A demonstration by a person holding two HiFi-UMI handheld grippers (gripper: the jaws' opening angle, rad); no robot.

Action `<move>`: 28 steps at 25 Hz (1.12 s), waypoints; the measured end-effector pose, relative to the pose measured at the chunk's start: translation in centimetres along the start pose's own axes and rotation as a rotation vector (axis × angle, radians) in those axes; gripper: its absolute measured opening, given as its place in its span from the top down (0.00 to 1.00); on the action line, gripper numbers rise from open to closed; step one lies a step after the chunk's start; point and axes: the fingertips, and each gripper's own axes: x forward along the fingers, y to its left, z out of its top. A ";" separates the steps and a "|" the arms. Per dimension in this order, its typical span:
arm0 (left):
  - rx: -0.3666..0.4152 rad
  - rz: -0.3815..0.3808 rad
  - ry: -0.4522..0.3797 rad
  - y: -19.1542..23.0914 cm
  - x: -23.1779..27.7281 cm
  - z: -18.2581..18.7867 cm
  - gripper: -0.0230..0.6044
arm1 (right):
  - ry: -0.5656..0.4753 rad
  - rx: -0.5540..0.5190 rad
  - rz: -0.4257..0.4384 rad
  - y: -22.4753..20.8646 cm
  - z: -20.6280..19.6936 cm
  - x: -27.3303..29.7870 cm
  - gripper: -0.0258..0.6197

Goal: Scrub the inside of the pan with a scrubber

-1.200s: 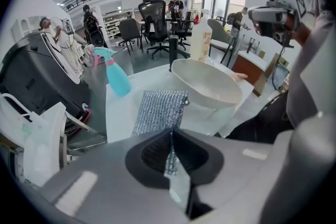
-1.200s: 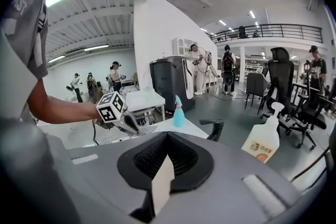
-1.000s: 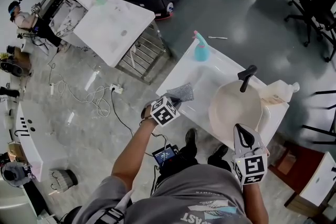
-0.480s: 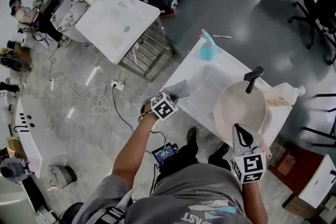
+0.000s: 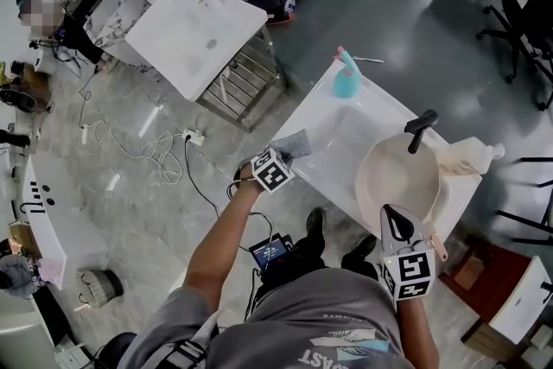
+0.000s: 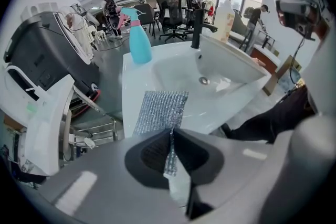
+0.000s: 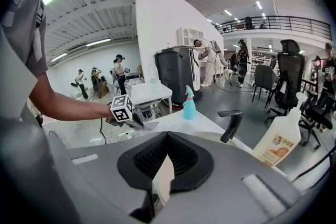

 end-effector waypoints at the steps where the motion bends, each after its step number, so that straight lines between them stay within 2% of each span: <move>1: 0.003 0.000 0.003 -0.1 0.2 -0.1 0.93 | 0.003 0.000 0.001 0.1 -0.1 0.0 0.96; 12: 0.016 0.032 -0.010 -0.1 1.3 -0.8 0.92 | 0.040 0.018 0.006 0.5 -2.0 0.0 0.96; 28: 0.016 0.038 -0.022 -0.1 2.3 -0.4 0.91 | 0.082 0.046 0.022 0.7 -4.1 0.4 0.96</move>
